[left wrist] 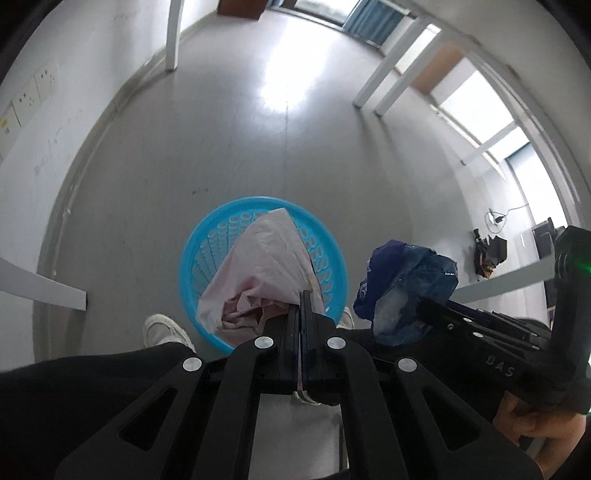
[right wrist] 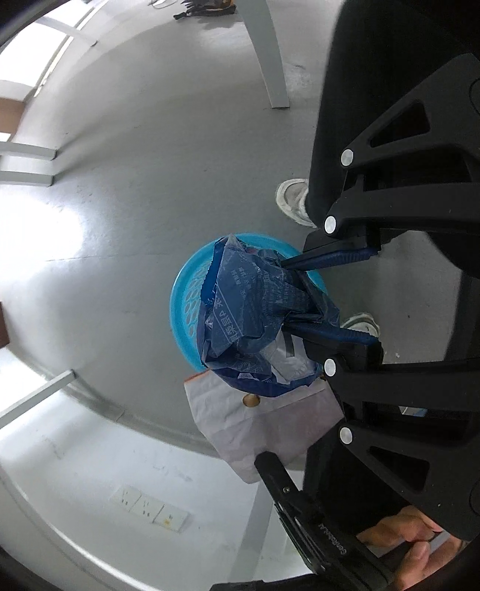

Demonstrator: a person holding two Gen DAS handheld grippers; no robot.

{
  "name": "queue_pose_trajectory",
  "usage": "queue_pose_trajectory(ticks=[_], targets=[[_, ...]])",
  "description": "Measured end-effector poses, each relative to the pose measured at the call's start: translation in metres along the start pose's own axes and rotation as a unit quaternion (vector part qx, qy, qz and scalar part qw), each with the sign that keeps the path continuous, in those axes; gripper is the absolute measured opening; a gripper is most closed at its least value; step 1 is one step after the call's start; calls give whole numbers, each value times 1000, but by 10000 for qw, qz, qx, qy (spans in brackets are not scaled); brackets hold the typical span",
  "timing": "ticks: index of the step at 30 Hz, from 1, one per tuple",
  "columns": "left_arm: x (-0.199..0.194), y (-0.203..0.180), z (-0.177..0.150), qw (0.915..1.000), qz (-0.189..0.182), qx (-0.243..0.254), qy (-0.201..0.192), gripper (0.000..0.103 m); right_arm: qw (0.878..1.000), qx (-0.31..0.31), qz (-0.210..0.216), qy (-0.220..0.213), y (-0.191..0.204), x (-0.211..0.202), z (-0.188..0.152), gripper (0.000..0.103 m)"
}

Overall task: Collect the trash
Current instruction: 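Carry both bags down over the blue wastebasket with both tools, then open both tools to drop the bags into the wastebasket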

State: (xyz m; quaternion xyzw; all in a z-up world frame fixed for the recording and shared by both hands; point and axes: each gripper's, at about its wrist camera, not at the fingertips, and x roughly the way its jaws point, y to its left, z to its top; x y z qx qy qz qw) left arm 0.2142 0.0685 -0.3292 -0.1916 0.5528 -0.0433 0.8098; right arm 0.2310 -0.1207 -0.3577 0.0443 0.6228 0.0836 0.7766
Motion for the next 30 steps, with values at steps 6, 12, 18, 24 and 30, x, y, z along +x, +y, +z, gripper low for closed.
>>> queue_pose_trajectory(ticks=[6,12,18,24,30], targets=[[42,2,16,9987,286,58,414,0,9984,73,-243,510,-8,55,21,27],[69,2,23,9966,419,31,712,0,9960,240,-327,798,-11,89,31,27],[82,-1,25,9956,456,65,811,0,9952,275,-339,877,-9,103,37,28],[72,6,34,9973,275,-148,670,40,9955,202,-144,918,-7,109,36,41],[62,11,27,9967,426,-172,676,40,9958,189,-38,893,-11,98,33,47]])
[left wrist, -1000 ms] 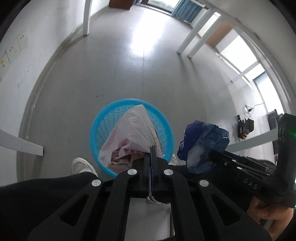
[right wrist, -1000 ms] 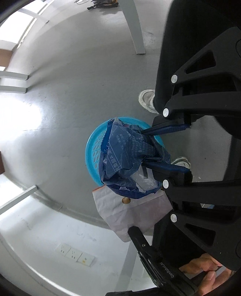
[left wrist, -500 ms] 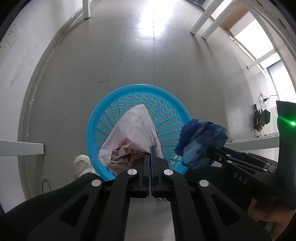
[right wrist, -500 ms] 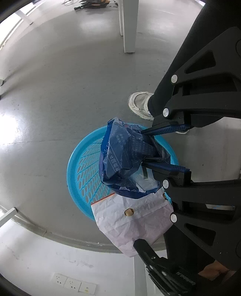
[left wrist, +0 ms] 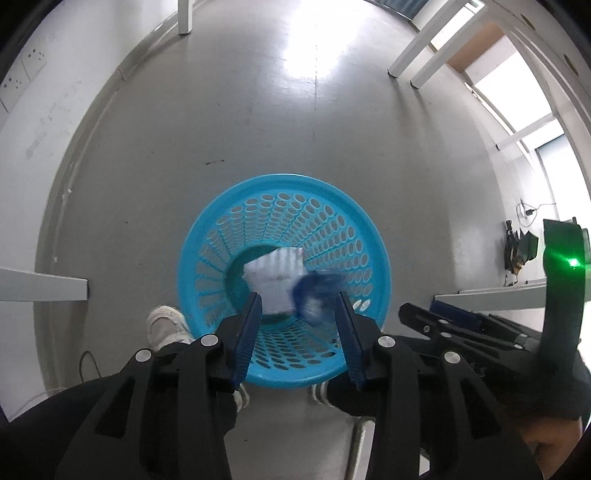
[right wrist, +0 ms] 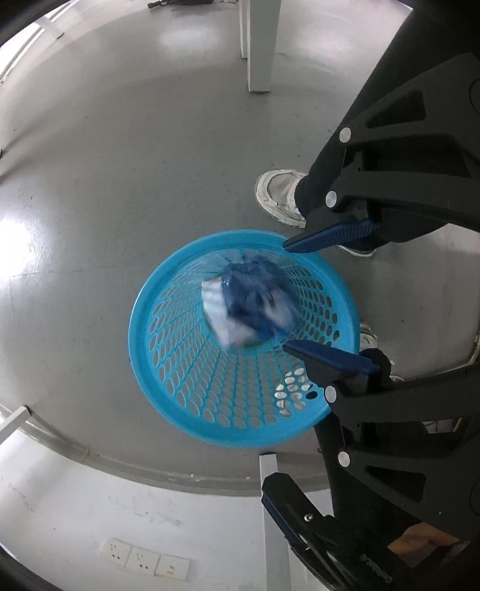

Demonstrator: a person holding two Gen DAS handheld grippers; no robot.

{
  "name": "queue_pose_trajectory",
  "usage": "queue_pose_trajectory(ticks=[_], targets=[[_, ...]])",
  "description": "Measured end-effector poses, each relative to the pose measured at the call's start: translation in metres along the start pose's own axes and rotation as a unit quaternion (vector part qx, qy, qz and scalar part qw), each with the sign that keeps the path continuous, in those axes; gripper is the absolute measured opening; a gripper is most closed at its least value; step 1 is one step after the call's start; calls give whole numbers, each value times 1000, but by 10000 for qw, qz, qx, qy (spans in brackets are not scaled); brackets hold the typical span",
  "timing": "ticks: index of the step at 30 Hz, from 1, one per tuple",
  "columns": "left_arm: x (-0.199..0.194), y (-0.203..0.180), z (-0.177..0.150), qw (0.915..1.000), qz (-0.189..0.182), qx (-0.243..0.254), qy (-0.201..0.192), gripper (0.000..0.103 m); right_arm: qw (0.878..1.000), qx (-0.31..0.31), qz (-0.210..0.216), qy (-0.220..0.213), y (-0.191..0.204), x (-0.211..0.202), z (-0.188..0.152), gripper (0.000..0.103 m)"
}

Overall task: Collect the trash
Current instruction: 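Open both tools to drop the bags into the wastebasket, then raise both tools back toward the remaining plastic trash on the table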

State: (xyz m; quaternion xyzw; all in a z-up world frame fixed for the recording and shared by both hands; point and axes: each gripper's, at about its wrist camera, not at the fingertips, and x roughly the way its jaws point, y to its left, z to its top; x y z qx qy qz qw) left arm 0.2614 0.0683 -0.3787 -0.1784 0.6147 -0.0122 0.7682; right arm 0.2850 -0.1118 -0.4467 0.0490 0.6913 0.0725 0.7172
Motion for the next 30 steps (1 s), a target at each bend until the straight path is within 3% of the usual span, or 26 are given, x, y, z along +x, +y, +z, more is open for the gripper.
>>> queue_pose_trajectory(ticks=[10,17,23,30], targets=[[-36,-12,-20,9990,274,312,-155,40,9989,-320,-59,-332,13,-43,-29,54],[-72,-8,-38,9984,214,298,-419,43,9935,-740,-74,-857,23,-91,-57,61],[-107,-17,-69,9964,93,492,-685,50,9889,-945,49,-1149,23,-129,-88,68],[-131,-27,-90,9943,136,649,-833,58,9821,-1069,69,-1551,22,-169,-123,70]])
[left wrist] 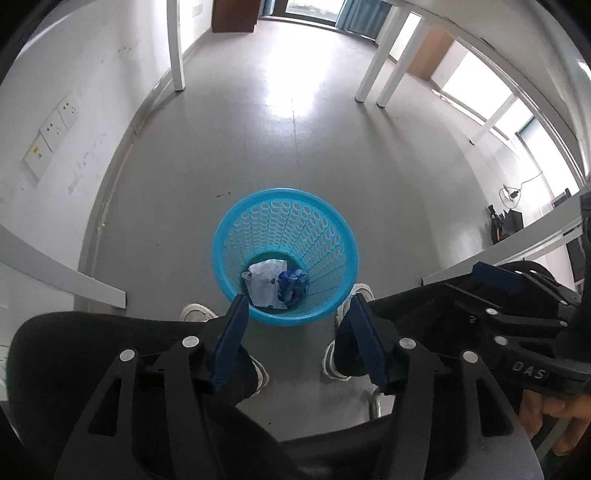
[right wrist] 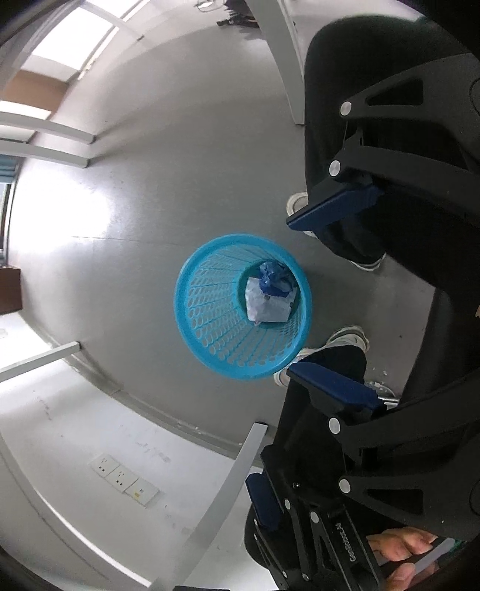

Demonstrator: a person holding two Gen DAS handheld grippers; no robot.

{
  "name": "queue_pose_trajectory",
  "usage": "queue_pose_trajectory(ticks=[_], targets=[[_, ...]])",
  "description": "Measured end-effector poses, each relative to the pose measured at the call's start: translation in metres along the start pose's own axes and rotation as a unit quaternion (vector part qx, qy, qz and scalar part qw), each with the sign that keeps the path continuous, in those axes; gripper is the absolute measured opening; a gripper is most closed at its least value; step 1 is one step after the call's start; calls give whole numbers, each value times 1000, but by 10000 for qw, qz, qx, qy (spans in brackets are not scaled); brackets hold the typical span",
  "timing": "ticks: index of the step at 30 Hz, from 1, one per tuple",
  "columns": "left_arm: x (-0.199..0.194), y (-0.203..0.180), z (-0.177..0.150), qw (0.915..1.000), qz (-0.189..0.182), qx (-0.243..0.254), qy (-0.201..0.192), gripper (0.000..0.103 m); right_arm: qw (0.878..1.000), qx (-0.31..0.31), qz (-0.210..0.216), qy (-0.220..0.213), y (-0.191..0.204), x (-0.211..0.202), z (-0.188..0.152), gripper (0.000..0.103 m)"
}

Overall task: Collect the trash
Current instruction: 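Raise both tools back toward the remaining plastic trash on the table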

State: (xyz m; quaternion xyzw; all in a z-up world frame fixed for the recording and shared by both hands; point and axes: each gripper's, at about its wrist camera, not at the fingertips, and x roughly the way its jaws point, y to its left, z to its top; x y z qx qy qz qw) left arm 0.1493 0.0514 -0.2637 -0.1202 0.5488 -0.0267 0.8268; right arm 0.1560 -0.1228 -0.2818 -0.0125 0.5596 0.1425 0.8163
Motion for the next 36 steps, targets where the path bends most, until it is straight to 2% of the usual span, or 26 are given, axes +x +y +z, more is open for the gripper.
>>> queue_pose_trajectory(ticks=[2,4,9,12,17,21,24,26,31,36], targets=[[-9,2,-3,10000,-4,-33,-55,63,9999,-43,17,-130,0,-15,-4,72],[-23,-2,-8,9994,232,142,-210,65,9997,-47,169,-192,0,-30,-9,75],[-63,-9,-17,9980,98,288,-555,71,9971,-151,483,-562,0,-80,-21,78],[-96,-16,-20,9947,3,428,-935,79,9946,-259,527,-858,0,-110,-24,81],[-136,-19,-23,9887,-11,531,-1402,98,9903,-324,621,-1200,-1,-146,-20,84],[-159,-23,-18,9840,44,587,-1683,97,9834,-395,739,-1609,-1,-182,-8,91],[-178,-24,-15,9797,-54,616,-1908,97,9764,-446,751,-1974,-1,-213,0,94],[-192,-27,-11,9751,-54,675,-2110,97,9719,-477,721,-2189,0,-230,10,94],[-220,-30,15,9628,68,832,-2568,97,9597,-498,609,-2699,2,-263,51,94],[-227,-22,52,9595,86,706,-2725,97,9531,-458,572,-2935,-1,-278,97,94]])
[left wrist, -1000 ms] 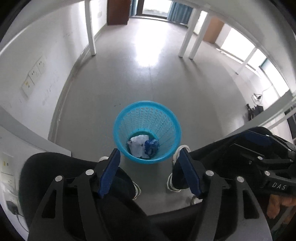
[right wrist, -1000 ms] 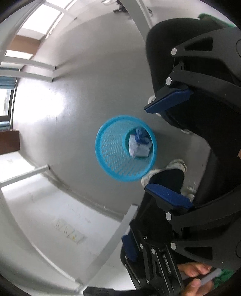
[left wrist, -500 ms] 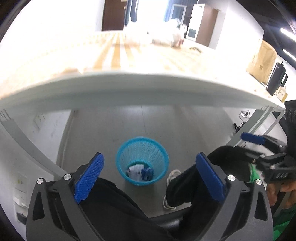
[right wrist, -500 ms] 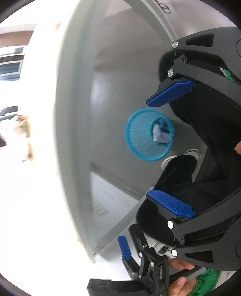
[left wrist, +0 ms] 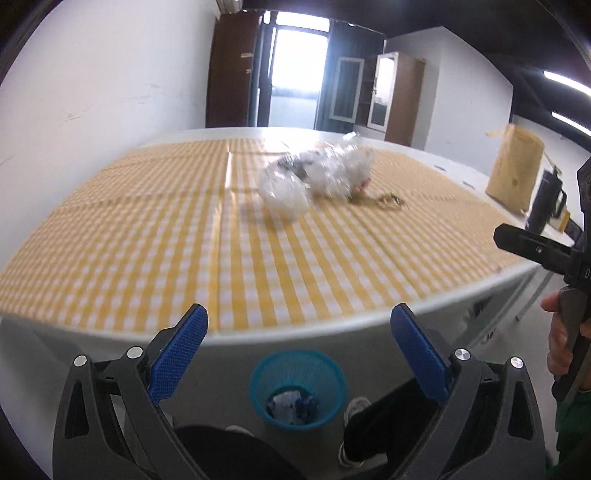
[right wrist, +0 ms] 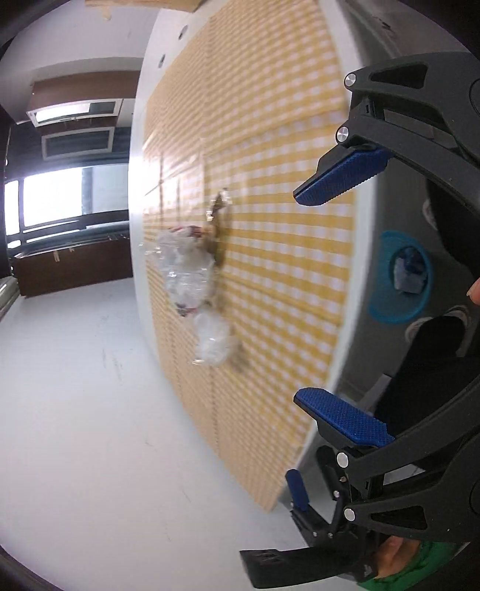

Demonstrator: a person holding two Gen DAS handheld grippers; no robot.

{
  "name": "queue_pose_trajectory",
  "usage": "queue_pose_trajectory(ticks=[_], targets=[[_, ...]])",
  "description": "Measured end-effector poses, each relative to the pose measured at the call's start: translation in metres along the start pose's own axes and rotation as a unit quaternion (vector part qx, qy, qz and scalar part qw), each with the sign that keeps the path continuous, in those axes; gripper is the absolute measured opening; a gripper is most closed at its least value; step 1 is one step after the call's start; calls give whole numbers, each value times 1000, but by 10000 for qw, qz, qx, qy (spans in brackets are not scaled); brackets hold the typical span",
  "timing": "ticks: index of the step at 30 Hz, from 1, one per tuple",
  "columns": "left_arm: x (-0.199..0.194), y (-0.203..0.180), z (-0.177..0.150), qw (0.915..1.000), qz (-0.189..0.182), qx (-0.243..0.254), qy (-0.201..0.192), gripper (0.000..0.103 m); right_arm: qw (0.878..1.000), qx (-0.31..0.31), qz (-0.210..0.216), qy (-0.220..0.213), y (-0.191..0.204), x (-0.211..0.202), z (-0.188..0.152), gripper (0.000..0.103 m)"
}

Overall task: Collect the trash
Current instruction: 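Raise both tools back toward the remaining plastic trash on the table, then grasp the clear plastic wrapper with the left tool while the right tool grasps the clear bottle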

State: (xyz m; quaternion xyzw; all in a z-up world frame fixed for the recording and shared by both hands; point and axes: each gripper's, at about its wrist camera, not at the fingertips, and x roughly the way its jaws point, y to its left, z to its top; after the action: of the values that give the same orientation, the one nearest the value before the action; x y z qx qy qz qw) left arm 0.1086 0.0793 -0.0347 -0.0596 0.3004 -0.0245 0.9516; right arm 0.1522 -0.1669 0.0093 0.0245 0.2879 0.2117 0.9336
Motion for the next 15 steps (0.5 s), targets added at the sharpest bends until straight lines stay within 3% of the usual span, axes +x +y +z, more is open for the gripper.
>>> queue_pose_trajectory(ticks=[9,15], targets=[[25,13,40,9999,116,-14,-41,97,10000,-60,-12,5,12,37,52,94],[57,18,63,9997,163,60,154,97,9998,45,-70,189,11,77,88,94]])
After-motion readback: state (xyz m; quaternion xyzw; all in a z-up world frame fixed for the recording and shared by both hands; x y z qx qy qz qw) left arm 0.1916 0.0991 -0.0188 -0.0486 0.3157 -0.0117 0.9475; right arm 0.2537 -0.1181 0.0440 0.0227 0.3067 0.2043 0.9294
